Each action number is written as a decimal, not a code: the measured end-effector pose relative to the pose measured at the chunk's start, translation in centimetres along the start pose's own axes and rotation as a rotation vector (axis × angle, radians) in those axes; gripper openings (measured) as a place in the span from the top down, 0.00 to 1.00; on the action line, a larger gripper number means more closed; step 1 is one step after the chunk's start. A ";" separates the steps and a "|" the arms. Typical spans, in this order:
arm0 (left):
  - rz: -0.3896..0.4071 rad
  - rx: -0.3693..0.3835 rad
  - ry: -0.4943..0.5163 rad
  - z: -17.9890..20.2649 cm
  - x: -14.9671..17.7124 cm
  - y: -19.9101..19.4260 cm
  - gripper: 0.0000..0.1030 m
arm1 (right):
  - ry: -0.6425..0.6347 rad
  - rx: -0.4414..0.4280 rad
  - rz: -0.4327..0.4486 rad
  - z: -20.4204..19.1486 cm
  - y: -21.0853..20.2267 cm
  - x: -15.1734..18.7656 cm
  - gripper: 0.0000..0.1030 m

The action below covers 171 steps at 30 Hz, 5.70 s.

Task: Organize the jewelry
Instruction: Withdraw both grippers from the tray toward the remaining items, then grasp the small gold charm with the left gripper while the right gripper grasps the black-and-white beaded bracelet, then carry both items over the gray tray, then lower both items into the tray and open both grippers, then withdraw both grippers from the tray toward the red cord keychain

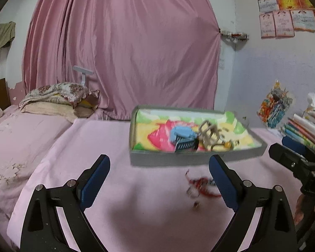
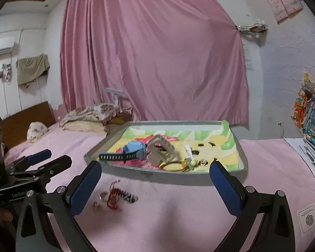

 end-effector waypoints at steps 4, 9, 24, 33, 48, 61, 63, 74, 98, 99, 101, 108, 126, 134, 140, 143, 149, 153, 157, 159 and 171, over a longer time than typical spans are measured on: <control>-0.068 0.012 -0.012 -0.5 1.6 0.5 0.11 | -0.036 -0.004 -0.067 -0.4 0.9 1.2 0.00; -0.162 0.037 -0.016 -0.5 2.9 1.2 0.11 | -0.058 -0.021 -0.177 -0.3 2.3 2.5 0.00; -0.295 0.147 0.033 1.7 4.2 3.3 0.52 | -0.144 -0.162 -0.426 -1.6 6.2 4.2 0.49; -0.343 0.141 0.043 2.6 4.2 4.7 0.67 | -0.167 -0.224 -0.509 -2.3 8.4 4.0 0.56; -0.364 0.162 0.050 3.5 3.9 6.0 0.91 | -0.217 -0.256 -0.536 -3.9 10.0 3.8 0.71; -0.365 0.137 0.033 4.0 3.8 6.3 0.92 | -0.140 -0.222 -0.526 -3.0 7.6 4.7 0.85; -0.363 0.130 0.030 4.1 3.9 6.2 0.92 | -0.110 -0.214 -0.520 -2.8 7.0 5.0 0.85; -0.327 0.153 -0.017 5.1 4.2 4.9 0.92 | 0.023 -0.179 -0.462 -1.4 4.0 6.0 0.86; -0.006 0.149 -0.015 8.4 -7.9 7.5 0.92 | 0.196 -0.034 -0.109 6.1 4.2 -3.7 0.86; 0.002 0.148 -0.014 8.5 -8.4 8.0 0.92 | 0.198 -0.028 -0.103 6.5 4.6 -4.1 0.86; 0.009 0.148 -0.012 8.7 -9.3 9.4 0.92 | 0.200 -0.011 -0.093 7.2 5.5 -4.9 0.86; -0.108 0.177 -0.044 8.9 -10.8 15.7 0.92 | 0.206 0.044 -0.121 9.7 8.7 -5.5 0.86; -0.453 0.105 -0.036 9.6 -9.8 24.6 0.92 | 0.228 0.030 -0.421 11.9 15.8 -2.6 0.85; -0.537 0.108 0.006 10.6 -9.1 26.3 0.92 | 0.239 0.019 -0.486 11.9 16.6 -1.6 0.85; -0.537 0.124 -0.014 10.1 -9.1 26.1 0.92 | 0.249 0.006 -0.485 11.9 16.5 -1.7 0.85; -0.527 0.135 -0.045 9.5 -9.0 25.5 0.87 | 0.247 0.008 -0.462 11.7 16.0 -2.0 0.83; -0.433 0.169 -0.100 8.5 -9.5 22.7 0.71 | 0.237 0.022 -0.380 11.5 13.9 -3.1 0.68; -0.337 0.169 -0.118 7.6 -10.2 19.6 0.62 | 0.231 0.035 -0.310 11.2 11.8 -3.6 0.57; -0.237 0.154 -0.117 6.7 -10.5 16.2 0.45 | 0.221 0.042 -0.241 10.4 9.6 -4.0 0.42; -0.175 0.145 -0.111 6.1 -10.5 14.0 0.40 | 0.214 0.044 -0.201 10.0 8.4 -4.3 0.29; 0.031 0.090 -0.056 4.1 -7.7 4.5 0.20 | 0.139 0.067 -0.018 5.9 2.2 -4.0 0.00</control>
Point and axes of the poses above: each gripper's, at about its wrist camera, not at the fingertips, and y roughly the way its jaws point, z to its right, x to its underside, the point moved 4 cm from there along y, roughly the way its jaws point, and after that the axes turned 3 degrees about -z, right-handed, at the moved point
